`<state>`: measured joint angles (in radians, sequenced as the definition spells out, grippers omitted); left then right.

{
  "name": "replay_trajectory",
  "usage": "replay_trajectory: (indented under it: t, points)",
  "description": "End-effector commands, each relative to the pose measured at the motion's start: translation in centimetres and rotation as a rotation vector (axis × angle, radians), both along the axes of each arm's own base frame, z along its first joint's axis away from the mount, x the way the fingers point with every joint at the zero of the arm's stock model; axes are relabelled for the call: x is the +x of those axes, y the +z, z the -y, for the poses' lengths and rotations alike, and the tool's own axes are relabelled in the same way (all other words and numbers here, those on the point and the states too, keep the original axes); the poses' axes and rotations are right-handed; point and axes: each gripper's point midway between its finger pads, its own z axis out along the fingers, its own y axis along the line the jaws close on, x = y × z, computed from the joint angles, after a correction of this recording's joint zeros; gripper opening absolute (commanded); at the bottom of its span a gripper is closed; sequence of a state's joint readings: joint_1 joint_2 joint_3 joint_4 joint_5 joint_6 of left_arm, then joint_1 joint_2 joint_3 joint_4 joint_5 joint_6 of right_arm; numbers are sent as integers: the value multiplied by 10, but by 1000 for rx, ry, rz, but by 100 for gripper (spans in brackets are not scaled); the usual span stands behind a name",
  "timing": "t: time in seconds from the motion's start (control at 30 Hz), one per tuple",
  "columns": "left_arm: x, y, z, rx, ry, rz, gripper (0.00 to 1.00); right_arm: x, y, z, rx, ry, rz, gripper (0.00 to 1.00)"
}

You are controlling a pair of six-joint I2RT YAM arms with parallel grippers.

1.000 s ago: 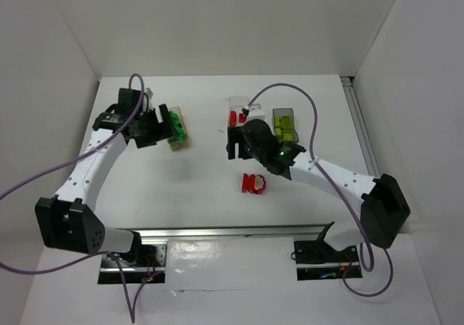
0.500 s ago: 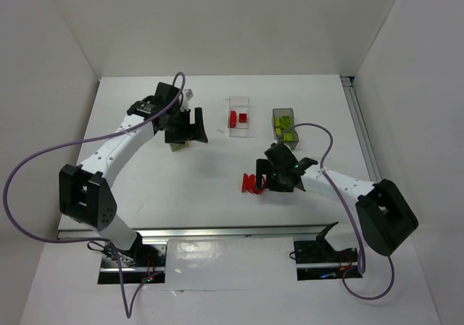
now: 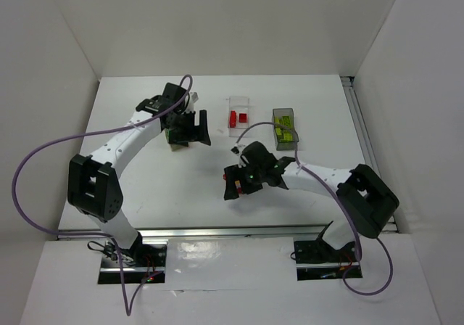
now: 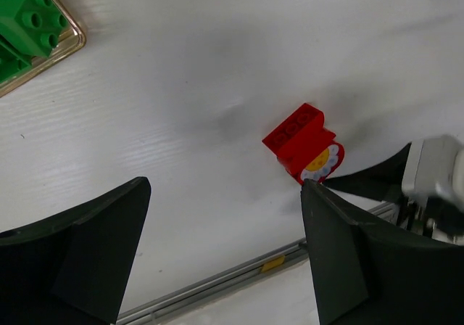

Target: Sort the legos into containers by color

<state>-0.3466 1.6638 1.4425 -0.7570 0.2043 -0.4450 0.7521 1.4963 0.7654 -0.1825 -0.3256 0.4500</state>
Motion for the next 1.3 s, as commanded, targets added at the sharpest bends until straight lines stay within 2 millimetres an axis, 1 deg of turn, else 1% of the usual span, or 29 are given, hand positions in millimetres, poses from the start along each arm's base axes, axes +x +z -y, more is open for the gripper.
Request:
replay_trajectory:
  t: [0.0, 0.07, 0.1, 0.13, 0.17, 0.23, 0.27, 0.3, 0.33, 0.37, 0.4, 0.5, 0.53, 0.57, 0.7, 0.73, 0.8, 0.83, 0.87, 0.9, 0.93, 0.97, 1.0, 1.03, 1.07, 1.1, 1.17, 1.2, 1.27]
  points:
    - [9, 10, -3, 25, 20, 32, 94, -2, 36, -31, 71, 197, 110, 85]
    - [12, 13, -8, 46, 52, 49, 94, 13, 35, -14, -30, 119, 172, 85]
    - [14, 12, -11, 59, 81, 50, 94, 17, 43, -9, -48, 84, 211, 85]
    - [13, 14, -16, 58, 92, 54, 94, 31, 40, 7, -131, -7, 252, 85]
    - [16, 14, -22, 54, 119, 50, 94, 36, 40, 15, -162, -52, 267, 85]
    - [14, 19, -26, 38, 136, 53, 94, 42, 37, 25, -211, -113, 278, 94]
    - [14, 16, -26, 38, 136, 52, 94, 47, 36, 32, -245, -140, 296, 97]
    - [15, 16, -28, 30, 139, 49, 94, 44, 21, 36, -287, -130, 262, 100]
    - [15, 16, -28, 30, 139, 49, 94, 45, 16, 39, -320, -142, 246, 100]
    - [15, 16, -28, 30, 139, 49, 94, 44, 13, 34, -327, -131, 241, 100]
    - [15, 16, -28, 30, 139, 49, 94, 43, 4, 32, -348, -116, 225, 100]
    - [15, 16, -28, 30, 139, 49, 94, 42, 3, 20, -325, -93, 223, 100]
    - [13, 12, -28, 34, 139, 39, 94, 40, 1, 15, -322, -82, 227, 100]
    - [13, 12, -29, 34, 139, 39, 94, 41, 3, 10, -298, -77, 231, 100]
    - [11, 9, -29, 37, 139, 30, 94, 42, -1, 4, -276, -73, 219, 100]
    - [10, 9, -28, 30, 134, 27, 94, 40, -5, 0, -284, -61, 212, 100]
    - [10, 9, -28, 30, 134, 27, 94, 43, -6, -4, -278, -63, 217, 100]
    - [10, 9, -28, 30, 134, 27, 94, 43, -11, -5, -292, -69, 219, 100]
    - [10, 9, -28, 30, 134, 27, 94, 43, -11, -10, -293, -70, 223, 100]
    - [10, 9, -28, 30, 134, 27, 94, 45, -15, -7, -310, -90, 224, 100]
    - [10, 9, -28, 30, 134, 27, 94, 44, -19, -11, -323, -90, 225, 100]
    - [8, 6, -28, 33, 134, 19, 94, 44, -18, -16, -328, -84, 239, 98]
    - [8, 6, -28, 33, 134, 19, 94, 46, -21, -14, -352, -103, 254, 98]
    - [8, 6, -28, 33, 134, 19, 94, 50, -22, -13, -364, -115, 265, 97]
    - [9, 6, -30, 42, 139, 22, 94, 50, -22, -17, -365, -124, 268, 92]
    - [10, 5, -31, 49, 144, 25, 94, 49, -27, -14, -383, -136, 256, 90]
    - [10, 5, -31, 49, 144, 25, 94, 49, -27, -14, -390, -152, 267, 85]
    - [8, 2, -32, 56, 136, 19, 94, 52, -26, -12, -395, -184, 273, 80]
    - [4, 0, -30, 42, 125, 4, 94, 55, -15, -10, -382, -210, 292, 72]
